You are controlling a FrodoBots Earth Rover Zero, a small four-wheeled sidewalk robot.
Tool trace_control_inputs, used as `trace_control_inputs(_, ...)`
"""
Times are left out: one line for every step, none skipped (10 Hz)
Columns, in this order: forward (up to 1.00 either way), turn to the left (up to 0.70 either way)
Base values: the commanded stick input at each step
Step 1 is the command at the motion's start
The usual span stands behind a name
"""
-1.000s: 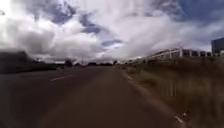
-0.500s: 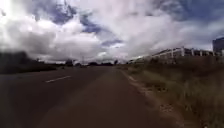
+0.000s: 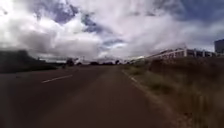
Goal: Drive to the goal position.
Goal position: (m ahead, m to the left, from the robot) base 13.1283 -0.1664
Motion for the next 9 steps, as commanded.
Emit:
trace_control_inputs(0.70, 0.01)
trace_control_inputs(0.70, 0.01)
trace_control_inputs(0.70, 0.01)
trace_control_inputs(0.70, 0.01)
trace_control_inputs(0.70, 0.01)
trace_control_inputs(0.70, 0.01)
trace_control_inputs(0.70, 0.01)
trace_control_inputs(0.70, 0.01)
trace_control_inputs(0.70, 0.01)
